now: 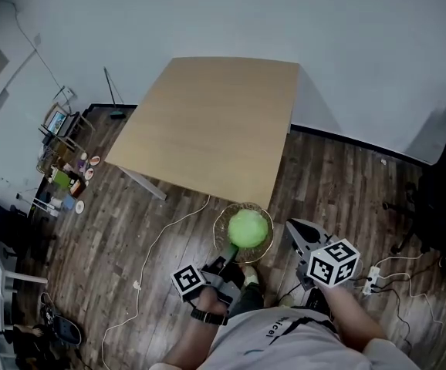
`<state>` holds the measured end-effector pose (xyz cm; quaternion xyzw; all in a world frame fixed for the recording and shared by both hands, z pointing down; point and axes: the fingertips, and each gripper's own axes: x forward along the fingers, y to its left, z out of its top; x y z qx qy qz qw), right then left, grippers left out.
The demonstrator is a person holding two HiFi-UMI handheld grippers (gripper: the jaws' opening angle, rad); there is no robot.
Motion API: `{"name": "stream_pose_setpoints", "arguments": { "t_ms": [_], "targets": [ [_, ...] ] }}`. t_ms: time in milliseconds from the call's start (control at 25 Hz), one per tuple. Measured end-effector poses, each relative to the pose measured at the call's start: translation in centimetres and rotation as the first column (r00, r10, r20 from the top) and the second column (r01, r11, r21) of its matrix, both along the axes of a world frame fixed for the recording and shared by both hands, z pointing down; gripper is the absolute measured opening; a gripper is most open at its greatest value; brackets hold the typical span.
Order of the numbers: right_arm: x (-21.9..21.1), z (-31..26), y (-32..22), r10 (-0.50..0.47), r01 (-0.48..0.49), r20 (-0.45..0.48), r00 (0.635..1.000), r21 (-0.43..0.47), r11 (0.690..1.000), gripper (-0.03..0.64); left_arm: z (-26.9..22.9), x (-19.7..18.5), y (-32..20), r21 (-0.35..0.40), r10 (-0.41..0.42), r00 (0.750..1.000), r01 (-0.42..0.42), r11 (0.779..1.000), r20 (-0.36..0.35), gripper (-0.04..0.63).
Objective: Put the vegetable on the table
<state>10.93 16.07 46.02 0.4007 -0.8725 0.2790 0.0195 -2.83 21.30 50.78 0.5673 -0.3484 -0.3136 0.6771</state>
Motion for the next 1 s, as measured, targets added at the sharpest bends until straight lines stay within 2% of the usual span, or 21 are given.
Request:
{"name": "stream_pose_setpoints", "arguments": {
  "t_ms": [240,480,640,720,800,1000],
  "targets": [
    [-3.4,-0.7,-5.5,0.054,-0.054,-0.013,0.998,0.010,0.999,0.012,0.7,-3.9,-6.2,0.002,0.055,0.998,-0.055,0.999,0.030,0.040],
    [-5.2,-0.4,-8.7,0.104,-0.104,-0.017,0.994,-0.002,0.995,0.012,2.1,-6.1,-11.0,0.002,0.119,0.991,-0.119,0.993,0.059,0.040],
    [-4.7,0.1,-10.2,0.115,-0.115,-0.028,0.993,-0.011,0.993,0.012,3.0,-5.9,-12.7,-0.009,0.121,0.992,-0.121,0.993,0.040,0.040],
    [-4.5,0.6,-11.4,0.114,-0.114,-0.026,0.993,-0.017,0.993,0.012,4.0,-5.8,-13.7,-0.019,0.128,0.990,-0.127,0.992,0.057,0.040],
    [-4.6,1.1,-13.0,0.102,-0.103,-0.023,0.994,-0.025,0.994,0.012,4.5,-5.6,-15.0,-0.035,0.123,0.991,-0.121,0.992,0.050,0.040],
    [-5.1,2.0,-18.0,0.045,-0.046,-0.013,0.999,-0.039,0.998,0.012,5.6,-5.1,-18.9,-0.029,0.111,0.990,-0.109,0.994,0.083,0.040]
  ]
}}
